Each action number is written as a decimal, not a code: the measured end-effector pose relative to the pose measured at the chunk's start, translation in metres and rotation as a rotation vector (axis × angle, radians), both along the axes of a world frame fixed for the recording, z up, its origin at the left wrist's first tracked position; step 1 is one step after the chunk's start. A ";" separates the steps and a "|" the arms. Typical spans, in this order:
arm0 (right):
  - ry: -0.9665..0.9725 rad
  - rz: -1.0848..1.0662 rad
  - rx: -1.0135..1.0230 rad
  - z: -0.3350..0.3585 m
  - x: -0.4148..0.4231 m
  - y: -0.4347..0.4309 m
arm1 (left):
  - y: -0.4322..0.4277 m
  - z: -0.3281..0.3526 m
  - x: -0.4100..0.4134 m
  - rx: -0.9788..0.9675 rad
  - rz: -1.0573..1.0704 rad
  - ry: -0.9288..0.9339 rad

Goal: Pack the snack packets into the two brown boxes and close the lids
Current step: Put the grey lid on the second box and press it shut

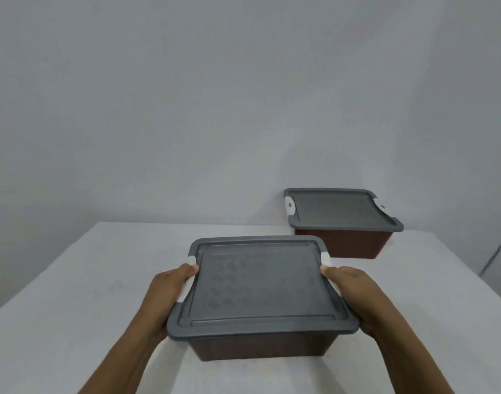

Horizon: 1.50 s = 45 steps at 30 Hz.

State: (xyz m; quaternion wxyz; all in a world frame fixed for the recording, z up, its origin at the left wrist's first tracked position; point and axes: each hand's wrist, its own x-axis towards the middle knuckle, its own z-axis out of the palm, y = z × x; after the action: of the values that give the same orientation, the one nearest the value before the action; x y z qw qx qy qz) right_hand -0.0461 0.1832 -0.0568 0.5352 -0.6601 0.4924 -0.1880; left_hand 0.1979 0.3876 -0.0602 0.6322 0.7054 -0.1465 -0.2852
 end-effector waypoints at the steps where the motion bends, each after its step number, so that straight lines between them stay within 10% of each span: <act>1: -0.015 0.003 -0.007 -0.001 0.014 0.001 | 0.002 -0.001 0.014 -0.007 0.012 0.007; 21: 0.087 -0.171 -0.227 -0.008 0.238 -0.089 | -0.093 0.006 0.241 0.107 -0.086 -0.145; 45: 0.069 -0.209 -0.191 -0.031 0.268 -0.139 | -0.157 -0.035 0.291 0.130 -0.150 -0.137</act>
State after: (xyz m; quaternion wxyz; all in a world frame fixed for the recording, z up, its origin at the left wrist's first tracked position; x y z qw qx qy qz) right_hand 0.2220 0.0441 -0.0875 0.4303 -0.6592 0.5565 -0.2658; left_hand 0.4888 0.2308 -0.0956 0.5504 0.7498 -0.2231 -0.2917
